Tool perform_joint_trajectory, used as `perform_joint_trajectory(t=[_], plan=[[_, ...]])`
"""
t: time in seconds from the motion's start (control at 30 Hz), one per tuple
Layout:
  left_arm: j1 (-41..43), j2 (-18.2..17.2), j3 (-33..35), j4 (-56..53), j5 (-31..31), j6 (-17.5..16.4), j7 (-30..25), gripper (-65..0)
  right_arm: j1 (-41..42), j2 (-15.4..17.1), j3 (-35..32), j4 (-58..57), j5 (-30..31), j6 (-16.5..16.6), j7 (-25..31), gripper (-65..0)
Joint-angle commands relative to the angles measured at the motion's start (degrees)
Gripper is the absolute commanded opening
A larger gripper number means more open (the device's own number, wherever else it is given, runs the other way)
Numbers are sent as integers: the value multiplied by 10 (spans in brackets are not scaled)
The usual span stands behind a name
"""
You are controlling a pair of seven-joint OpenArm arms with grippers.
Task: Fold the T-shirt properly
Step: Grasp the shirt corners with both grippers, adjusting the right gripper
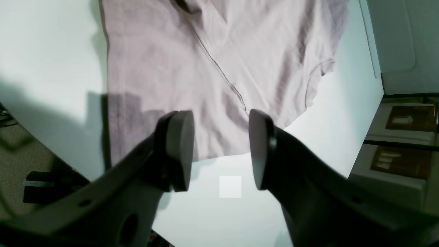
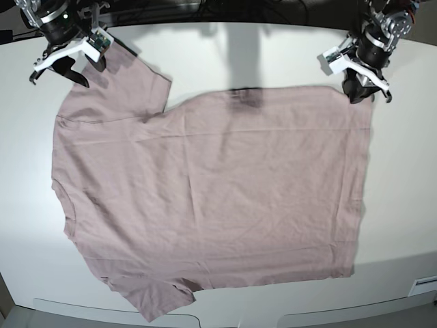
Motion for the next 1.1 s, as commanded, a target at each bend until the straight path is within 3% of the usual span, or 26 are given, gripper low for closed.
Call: perform_joint_trajectory(t=[0.0,0.07,0.13,0.2,0.33,0.43,0.53,0.67,0.93,1.07], plan=[[-9,1,-2,-11,16,18,14,-573,-5,5,4,10,1,-5,9,-383],[-9,1,-2,-11,16,18,14,-646,-5,5,4,10,1,-5,9,-383],[-9,1,-2,-11,16,18,9,-650,-5,5,4,10,1,-3,9,-383],[-9,1,-2,-10,16,18,10,-650,-5,5,4,10,1,20,9,-383],[-9,1,-2,-10,16,18,10,-650,-5,15,4,10,1,169,9,-382],[-7,1,-2,-10,17,18,11,-650,-14,33,4,10,-1,169,5,-380],[-6,1,-2,-10,17,18,13,-650,-16,47,4,9,-2,169,-31,-323],[-6,1,-2,-10,16,18,14,-650,-17,56,4,0,0,169,-52,-307],[-6,1,-2,-10,16,18,14,-650,-14,73,4,-92,0,169,-39,-307],[-6,1,-2,-10,16,18,14,-650,-14,80,4,-123,-2,136,-13,-307]])
